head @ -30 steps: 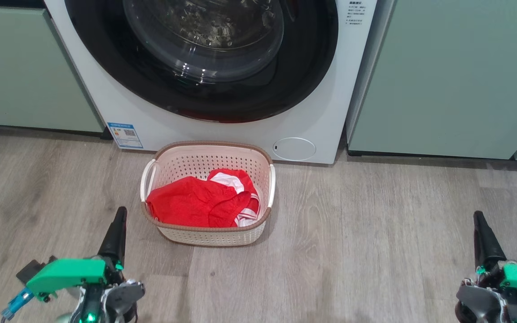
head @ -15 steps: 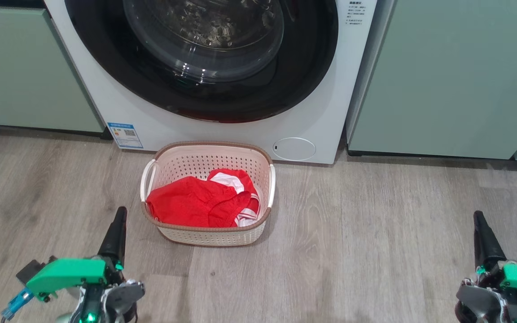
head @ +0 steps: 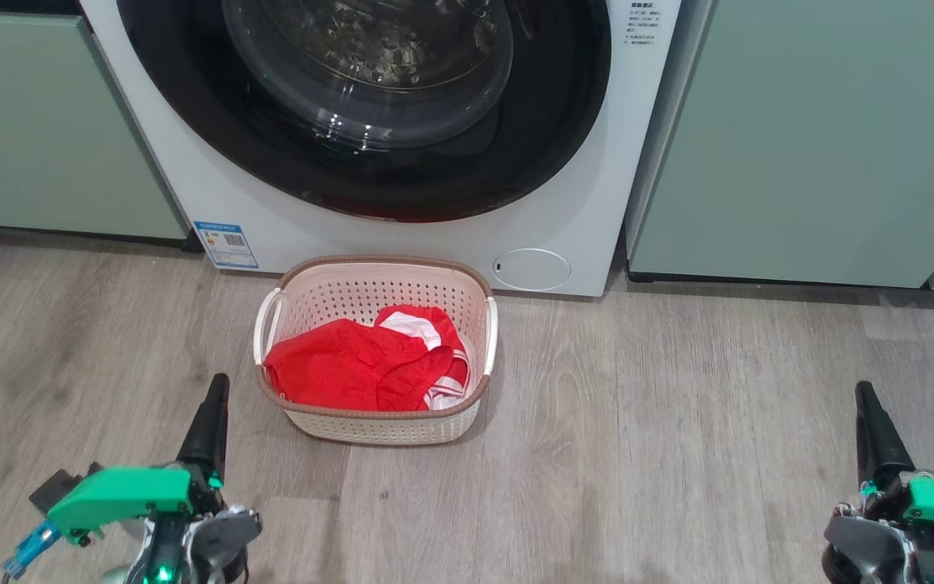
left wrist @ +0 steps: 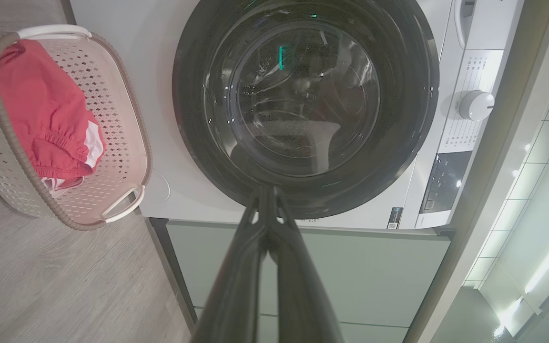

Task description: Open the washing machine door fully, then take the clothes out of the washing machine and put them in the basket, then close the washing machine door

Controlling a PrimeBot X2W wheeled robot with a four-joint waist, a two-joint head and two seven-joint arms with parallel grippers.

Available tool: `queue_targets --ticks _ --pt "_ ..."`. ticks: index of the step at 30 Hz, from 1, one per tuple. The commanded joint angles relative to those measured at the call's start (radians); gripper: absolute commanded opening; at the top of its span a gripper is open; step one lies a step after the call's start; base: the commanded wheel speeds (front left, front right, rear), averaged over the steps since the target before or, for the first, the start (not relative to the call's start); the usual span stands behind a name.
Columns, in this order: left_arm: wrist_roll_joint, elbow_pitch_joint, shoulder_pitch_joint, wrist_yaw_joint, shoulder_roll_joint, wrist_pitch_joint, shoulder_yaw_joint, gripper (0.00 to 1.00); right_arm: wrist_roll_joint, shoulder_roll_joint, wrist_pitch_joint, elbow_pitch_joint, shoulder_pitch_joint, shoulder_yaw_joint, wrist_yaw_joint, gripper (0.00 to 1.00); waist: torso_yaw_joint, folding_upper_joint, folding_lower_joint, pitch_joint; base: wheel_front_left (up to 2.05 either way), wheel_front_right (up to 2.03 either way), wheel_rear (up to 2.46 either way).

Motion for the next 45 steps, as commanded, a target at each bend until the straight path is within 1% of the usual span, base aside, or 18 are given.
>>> queue_targets --ticks 1,45 --pt "-0.005 -0.035 -0.053 -0.007 0.006 0.006 0.032 0.0 0.006 -0.009 0.006 -0.041 -0.045 0.02 -0.001 0.0 0.0 0.0 0.0 0.0 0.0 0.0 0.0" --pt "-0.005 -0.035 -0.053 -0.007 0.006 0.006 0.032 0.0 0.006 -0.009 0.006 -0.041 -0.044 0.02 -0.001 0.0 0.0 0.0 0.0 0.0 0.0 0.0 0.0"
